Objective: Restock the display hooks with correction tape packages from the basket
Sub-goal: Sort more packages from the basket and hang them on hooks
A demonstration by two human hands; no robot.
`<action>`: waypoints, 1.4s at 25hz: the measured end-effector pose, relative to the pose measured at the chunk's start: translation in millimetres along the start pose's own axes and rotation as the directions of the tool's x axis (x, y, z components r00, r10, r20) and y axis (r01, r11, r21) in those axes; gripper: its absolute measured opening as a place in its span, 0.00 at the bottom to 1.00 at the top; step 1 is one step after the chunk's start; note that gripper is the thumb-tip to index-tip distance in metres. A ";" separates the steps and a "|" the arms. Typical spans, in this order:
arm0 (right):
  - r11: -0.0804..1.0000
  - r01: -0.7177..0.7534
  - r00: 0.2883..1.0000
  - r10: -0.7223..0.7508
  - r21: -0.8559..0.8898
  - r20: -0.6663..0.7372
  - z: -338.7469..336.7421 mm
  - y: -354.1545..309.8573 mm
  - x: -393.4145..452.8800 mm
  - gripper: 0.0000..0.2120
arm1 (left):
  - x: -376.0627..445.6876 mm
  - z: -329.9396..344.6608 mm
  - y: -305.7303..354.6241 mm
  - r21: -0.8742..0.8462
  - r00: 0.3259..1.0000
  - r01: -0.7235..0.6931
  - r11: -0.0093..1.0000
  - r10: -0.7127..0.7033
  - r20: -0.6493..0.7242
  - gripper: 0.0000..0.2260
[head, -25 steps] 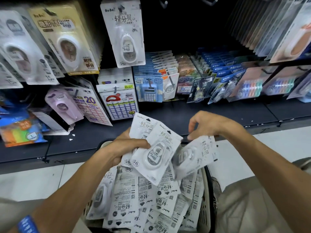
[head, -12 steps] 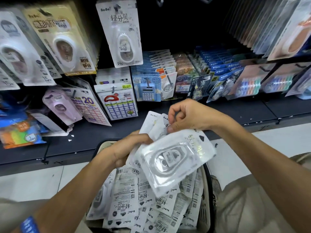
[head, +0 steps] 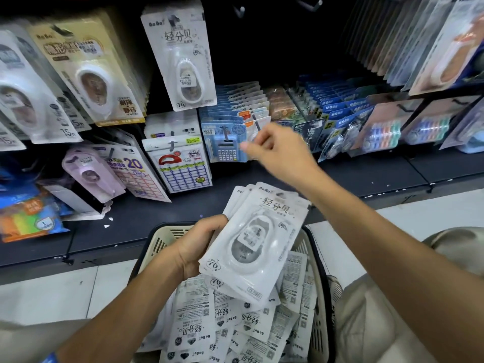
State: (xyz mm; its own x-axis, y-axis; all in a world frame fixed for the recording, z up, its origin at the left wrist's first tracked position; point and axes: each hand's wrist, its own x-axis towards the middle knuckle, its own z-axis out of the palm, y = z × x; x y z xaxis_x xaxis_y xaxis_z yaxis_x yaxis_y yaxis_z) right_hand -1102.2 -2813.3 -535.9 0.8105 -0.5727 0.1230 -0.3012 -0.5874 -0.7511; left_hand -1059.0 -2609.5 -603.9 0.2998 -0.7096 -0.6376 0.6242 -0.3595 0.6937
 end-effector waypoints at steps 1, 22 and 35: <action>0.983 -0.121 0.984 0.137 0.142 -0.110 -7.7 0.7 4.7 0.12 | -0.3 -2.5 0.6 -0.050 1.000 -0.009 0.999 0.008 -0.017 0.05; 0.724 0.023 0.979 -0.154 0.689 0.130 -8.8 -79.6 4.6 0.15 | -126.9 -58.7 165.7 0.042 0.674 -0.659 0.751 0.614 -0.411 0.08; 0.692 0.106 0.971 -0.226 0.714 0.074 17.2 -90.7 36.9 0.13 | -120.9 -74.5 174.8 -0.073 0.655 -0.699 0.712 0.596 -0.464 0.13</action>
State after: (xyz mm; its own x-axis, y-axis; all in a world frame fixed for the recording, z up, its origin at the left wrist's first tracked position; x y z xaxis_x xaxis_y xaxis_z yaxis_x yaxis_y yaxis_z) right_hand -1036.4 -2771.3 -474.4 0.8924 -0.3815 0.2410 0.2367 -0.0589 -0.9698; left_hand -932.4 -2541.4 -430.5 0.9032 -0.3983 -0.1599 0.2874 0.2844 0.9146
